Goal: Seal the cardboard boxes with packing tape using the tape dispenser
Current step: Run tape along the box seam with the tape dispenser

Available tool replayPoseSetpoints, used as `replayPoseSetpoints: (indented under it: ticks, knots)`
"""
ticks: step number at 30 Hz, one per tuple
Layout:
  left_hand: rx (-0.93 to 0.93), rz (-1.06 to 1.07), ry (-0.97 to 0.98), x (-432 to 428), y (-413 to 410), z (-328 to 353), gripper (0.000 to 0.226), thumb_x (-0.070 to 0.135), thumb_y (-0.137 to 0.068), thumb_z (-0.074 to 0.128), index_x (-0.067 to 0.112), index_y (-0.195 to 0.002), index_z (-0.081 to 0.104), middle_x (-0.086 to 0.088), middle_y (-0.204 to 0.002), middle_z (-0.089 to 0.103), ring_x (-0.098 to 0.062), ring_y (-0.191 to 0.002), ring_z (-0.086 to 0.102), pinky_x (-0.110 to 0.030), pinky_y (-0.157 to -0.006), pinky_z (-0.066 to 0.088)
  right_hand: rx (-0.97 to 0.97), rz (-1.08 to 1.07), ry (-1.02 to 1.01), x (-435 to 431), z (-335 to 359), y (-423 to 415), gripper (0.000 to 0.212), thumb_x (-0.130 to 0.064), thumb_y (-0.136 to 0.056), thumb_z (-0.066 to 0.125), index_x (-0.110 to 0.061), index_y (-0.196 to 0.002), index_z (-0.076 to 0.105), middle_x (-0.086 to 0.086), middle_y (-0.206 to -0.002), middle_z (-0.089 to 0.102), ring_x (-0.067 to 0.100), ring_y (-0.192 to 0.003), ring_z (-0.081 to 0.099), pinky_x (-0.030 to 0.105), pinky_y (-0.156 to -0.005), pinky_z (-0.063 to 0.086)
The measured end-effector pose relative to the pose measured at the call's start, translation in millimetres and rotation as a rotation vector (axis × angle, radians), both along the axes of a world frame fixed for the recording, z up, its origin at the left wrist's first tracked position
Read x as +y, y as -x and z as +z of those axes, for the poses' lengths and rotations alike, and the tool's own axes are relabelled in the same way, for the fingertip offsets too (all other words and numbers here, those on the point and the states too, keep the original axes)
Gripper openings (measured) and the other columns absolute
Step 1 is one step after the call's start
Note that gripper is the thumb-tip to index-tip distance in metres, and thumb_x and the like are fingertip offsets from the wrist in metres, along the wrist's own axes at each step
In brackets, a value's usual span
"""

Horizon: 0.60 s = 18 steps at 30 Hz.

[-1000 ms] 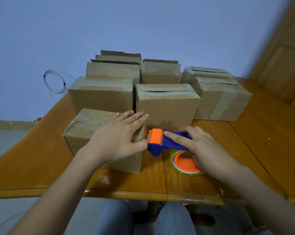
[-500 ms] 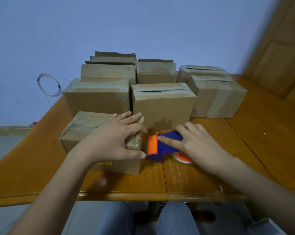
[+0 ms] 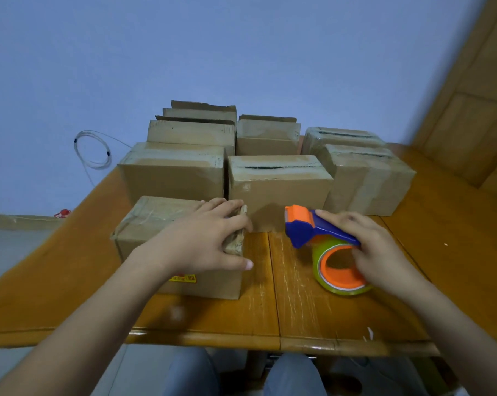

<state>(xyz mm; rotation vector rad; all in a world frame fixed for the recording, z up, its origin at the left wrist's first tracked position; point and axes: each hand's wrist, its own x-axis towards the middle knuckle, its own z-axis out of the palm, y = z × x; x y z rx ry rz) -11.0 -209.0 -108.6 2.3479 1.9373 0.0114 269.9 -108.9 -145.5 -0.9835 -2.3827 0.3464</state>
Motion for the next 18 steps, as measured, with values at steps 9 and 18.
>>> replayPoseSetpoints:
  ticks: [9,18]
  knots:
    - [0.164,0.238,-0.176,18.7,-45.2,-1.0,0.078,0.081,-0.077,0.041,0.027,-0.133,0.046,-0.007,-0.143,0.037,-0.032,-0.128,0.037,-0.042,-0.103,0.030,0.292,0.037,0.243,-0.1,22.4,1.4,0.093,0.030,-0.071,0.043,-0.047,-0.123,0.051,-0.010,-0.128,0.057,-0.002,-0.113,0.053,0.005,-0.080,0.041]
    - [0.172,0.103,0.089,26.5,-16.2,44.1,0.101,0.083,-0.072,0.039,0.040,-0.151,-0.006,-0.006,-0.160,-0.018,-0.034,-0.146,-0.013,-0.056,-0.115,-0.002,0.320,0.009,0.261,-4.0,30.4,-5.5,0.087,0.029,-0.075,0.043,-0.042,-0.125,0.053,-0.009,-0.122,0.060,-0.010,-0.093,0.058,0.005,-0.065,0.042]
